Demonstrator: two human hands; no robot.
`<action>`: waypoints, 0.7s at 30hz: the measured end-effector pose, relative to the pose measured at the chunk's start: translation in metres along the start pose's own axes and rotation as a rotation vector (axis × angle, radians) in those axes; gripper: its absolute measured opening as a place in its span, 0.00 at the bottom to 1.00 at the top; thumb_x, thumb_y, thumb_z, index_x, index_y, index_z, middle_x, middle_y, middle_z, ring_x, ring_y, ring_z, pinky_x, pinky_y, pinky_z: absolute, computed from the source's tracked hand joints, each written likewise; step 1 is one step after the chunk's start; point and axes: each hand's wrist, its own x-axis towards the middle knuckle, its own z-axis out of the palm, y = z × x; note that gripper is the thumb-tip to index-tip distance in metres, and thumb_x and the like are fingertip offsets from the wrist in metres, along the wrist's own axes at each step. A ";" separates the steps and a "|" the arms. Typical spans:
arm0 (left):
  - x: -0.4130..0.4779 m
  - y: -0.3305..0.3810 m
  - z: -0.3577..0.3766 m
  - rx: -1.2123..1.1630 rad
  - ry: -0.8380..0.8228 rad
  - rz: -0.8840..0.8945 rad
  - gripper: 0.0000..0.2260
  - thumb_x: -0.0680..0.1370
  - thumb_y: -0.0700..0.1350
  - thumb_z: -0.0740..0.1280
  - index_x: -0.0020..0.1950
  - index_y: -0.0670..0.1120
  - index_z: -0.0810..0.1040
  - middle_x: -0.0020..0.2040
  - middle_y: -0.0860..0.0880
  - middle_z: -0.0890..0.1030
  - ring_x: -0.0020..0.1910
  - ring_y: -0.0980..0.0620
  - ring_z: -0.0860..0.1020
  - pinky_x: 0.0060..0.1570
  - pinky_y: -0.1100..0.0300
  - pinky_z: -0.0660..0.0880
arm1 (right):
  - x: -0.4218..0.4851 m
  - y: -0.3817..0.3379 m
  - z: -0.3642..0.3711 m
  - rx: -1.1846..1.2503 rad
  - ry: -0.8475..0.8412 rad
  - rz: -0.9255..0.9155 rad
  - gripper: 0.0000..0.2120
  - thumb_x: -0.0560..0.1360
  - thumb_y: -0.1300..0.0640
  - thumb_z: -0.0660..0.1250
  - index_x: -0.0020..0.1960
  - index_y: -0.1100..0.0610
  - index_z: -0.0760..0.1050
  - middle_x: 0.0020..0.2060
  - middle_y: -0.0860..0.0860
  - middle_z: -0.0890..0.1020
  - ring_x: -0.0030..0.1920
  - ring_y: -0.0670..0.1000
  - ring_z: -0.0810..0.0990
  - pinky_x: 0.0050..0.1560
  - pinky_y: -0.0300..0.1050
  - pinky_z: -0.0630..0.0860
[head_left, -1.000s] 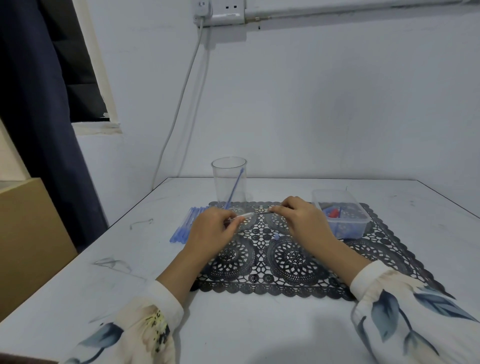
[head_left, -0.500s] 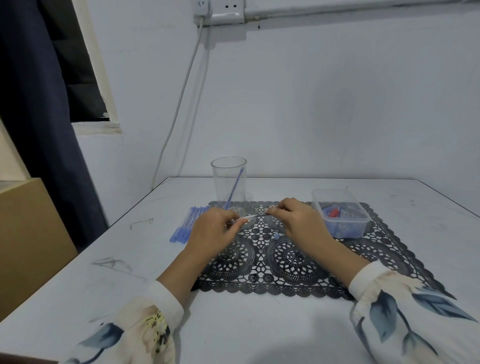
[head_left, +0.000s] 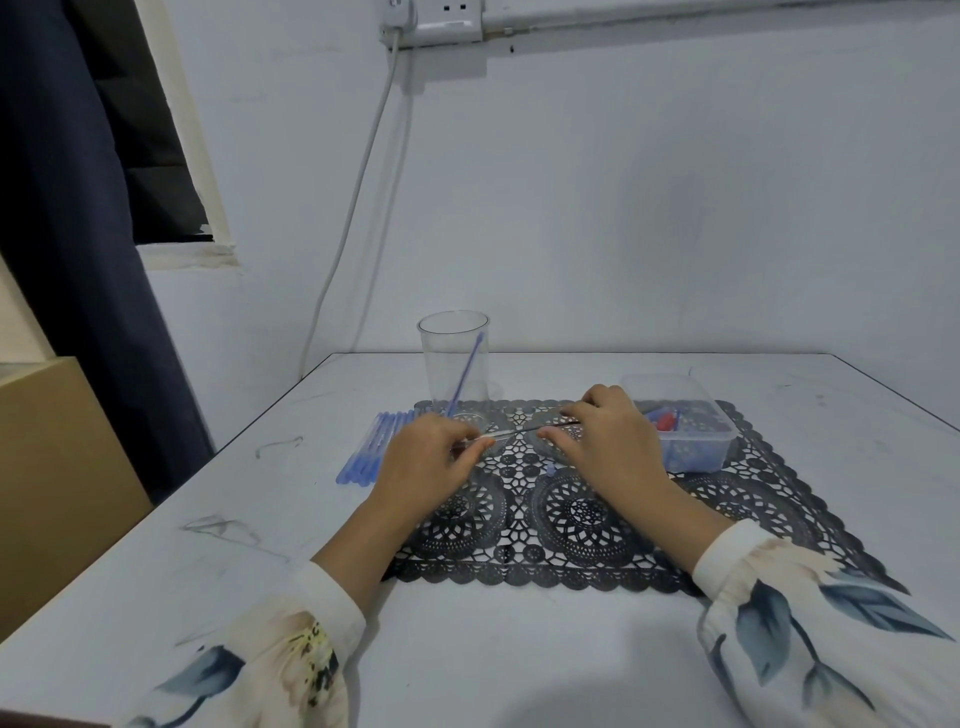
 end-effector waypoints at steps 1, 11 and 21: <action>0.000 0.000 0.000 0.002 0.000 0.004 0.10 0.75 0.52 0.68 0.47 0.46 0.84 0.39 0.50 0.83 0.38 0.56 0.73 0.42 0.61 0.70 | 0.000 0.000 0.000 0.000 -0.002 0.010 0.15 0.63 0.48 0.77 0.39 0.60 0.83 0.35 0.55 0.79 0.40 0.56 0.78 0.32 0.46 0.75; 0.001 0.000 0.004 0.038 0.001 0.069 0.11 0.75 0.52 0.68 0.45 0.47 0.84 0.36 0.51 0.83 0.37 0.53 0.76 0.40 0.59 0.74 | -0.003 -0.013 -0.003 0.229 -0.063 0.003 0.06 0.70 0.65 0.71 0.46 0.61 0.82 0.41 0.55 0.79 0.42 0.54 0.78 0.40 0.38 0.68; 0.000 0.005 0.011 0.071 -0.006 0.156 0.09 0.74 0.49 0.70 0.46 0.44 0.84 0.37 0.49 0.82 0.39 0.51 0.76 0.40 0.59 0.72 | -0.003 -0.028 -0.004 0.432 -0.138 0.105 0.10 0.71 0.69 0.67 0.50 0.59 0.82 0.45 0.53 0.79 0.43 0.48 0.74 0.49 0.39 0.73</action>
